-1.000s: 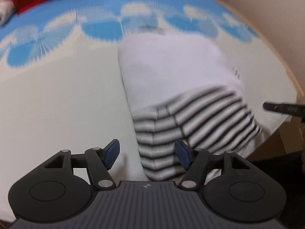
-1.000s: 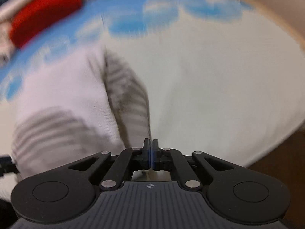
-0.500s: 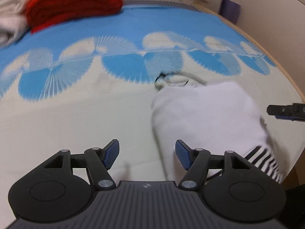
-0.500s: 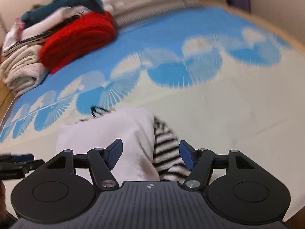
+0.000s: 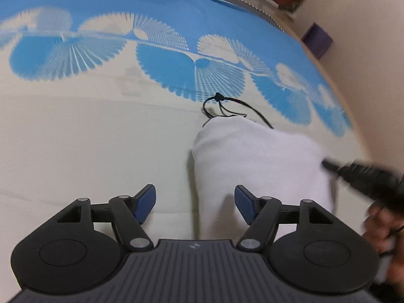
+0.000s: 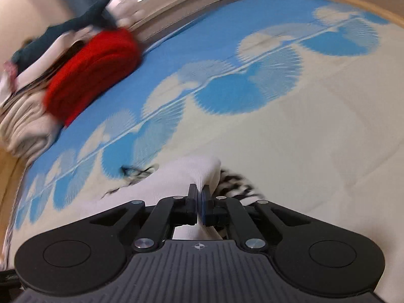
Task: Fold small clothes
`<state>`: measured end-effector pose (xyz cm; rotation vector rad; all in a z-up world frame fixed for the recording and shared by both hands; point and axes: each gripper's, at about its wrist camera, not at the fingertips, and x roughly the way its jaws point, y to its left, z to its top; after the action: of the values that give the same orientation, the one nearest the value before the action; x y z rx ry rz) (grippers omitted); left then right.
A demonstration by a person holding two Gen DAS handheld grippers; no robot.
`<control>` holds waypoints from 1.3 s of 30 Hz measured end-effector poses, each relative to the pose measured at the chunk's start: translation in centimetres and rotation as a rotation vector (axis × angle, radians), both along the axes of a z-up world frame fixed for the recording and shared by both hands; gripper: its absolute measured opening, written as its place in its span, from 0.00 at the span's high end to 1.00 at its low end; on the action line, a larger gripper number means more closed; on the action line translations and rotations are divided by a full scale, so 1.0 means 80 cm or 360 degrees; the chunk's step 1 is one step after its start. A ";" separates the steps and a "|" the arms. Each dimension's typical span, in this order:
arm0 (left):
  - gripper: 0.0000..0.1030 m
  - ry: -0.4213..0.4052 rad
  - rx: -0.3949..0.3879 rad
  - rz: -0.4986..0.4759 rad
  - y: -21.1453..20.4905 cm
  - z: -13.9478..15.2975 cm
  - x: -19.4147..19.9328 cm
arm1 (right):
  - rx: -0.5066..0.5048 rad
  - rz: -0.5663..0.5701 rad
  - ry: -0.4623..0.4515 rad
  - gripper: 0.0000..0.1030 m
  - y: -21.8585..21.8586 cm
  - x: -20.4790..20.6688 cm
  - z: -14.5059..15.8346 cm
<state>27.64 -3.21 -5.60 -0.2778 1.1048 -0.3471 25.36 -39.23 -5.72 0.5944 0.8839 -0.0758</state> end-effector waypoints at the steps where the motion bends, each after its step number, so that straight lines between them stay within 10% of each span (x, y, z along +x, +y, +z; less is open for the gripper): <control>1: 0.20 0.0033 -0.0039 0.0012 -0.002 -0.002 0.000 | -0.0046 0.0021 0.0062 0.98 0.003 0.002 -0.006; 5: 0.17 0.0199 -0.0160 0.0042 -0.013 -0.027 0.013 | -0.0121 0.0111 0.0151 0.93 0.014 0.004 -0.016; 7: 0.12 0.0254 -0.0219 0.0095 -0.012 -0.037 0.022 | -0.0123 0.0040 0.0157 0.73 0.005 -0.003 -0.010; 9: 0.09 0.0312 -0.0274 0.0136 -0.010 -0.048 0.032 | -0.0050 -0.0043 0.0102 0.32 -0.012 -0.014 -0.005; 11: 0.09 0.0363 -0.0335 0.0166 -0.008 -0.060 0.042 | -0.0021 -0.0072 0.0088 0.21 -0.022 -0.023 -0.004; 21: 0.15 0.0460 -0.0577 0.0196 -0.021 -0.096 0.057 | 0.0069 0.0190 0.0378 0.24 -0.004 -0.014 -0.051; 23: 0.34 0.0419 -0.0545 0.0159 -0.026 -0.089 0.059 | 0.0133 0.0209 0.0355 0.55 0.000 -0.009 -0.050; 26: 0.63 0.0265 -0.0468 0.0087 -0.029 -0.064 0.059 | 0.0176 0.0202 0.0331 0.83 0.008 -0.002 -0.047; 39: 0.60 -0.0422 -0.0206 0.0246 0.089 0.044 0.083 | 0.0184 0.0256 -0.0244 0.93 0.135 0.057 0.022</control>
<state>34.28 3.87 -2.06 -0.4173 0.7962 -0.3083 29.89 -28.46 -3.99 0.6262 0.7877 0.1654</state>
